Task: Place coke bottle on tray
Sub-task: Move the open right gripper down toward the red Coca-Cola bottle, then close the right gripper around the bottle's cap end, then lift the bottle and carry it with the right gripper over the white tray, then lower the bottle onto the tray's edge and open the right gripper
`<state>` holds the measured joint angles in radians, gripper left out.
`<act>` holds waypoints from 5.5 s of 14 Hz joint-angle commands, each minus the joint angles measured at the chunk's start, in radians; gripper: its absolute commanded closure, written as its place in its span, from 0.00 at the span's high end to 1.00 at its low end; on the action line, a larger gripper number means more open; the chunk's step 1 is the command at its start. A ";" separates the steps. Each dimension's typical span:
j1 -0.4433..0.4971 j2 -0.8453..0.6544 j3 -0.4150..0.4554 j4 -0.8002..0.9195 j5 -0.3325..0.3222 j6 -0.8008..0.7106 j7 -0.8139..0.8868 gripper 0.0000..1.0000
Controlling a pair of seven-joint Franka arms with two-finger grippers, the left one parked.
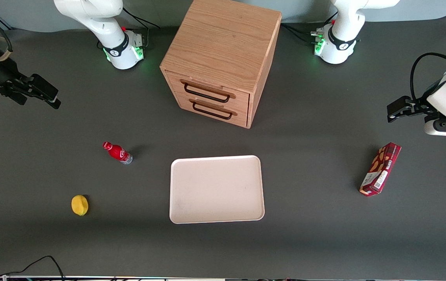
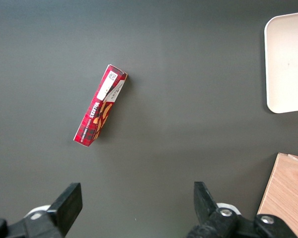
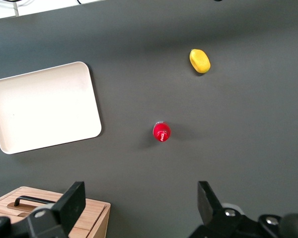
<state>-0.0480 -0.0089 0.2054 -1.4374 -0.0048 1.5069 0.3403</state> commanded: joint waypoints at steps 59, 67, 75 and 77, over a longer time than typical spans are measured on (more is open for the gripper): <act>0.095 0.249 0.081 0.081 -0.046 0.303 -0.006 0.00; 0.217 0.639 0.062 0.351 -0.049 0.399 0.083 0.00; 0.258 0.796 0.025 0.328 -0.072 0.545 0.115 0.00; 0.257 0.799 0.025 0.273 -0.070 0.613 0.121 0.00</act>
<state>0.1964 0.7785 0.2405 -1.1531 -0.0583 2.0664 0.4276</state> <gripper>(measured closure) 0.683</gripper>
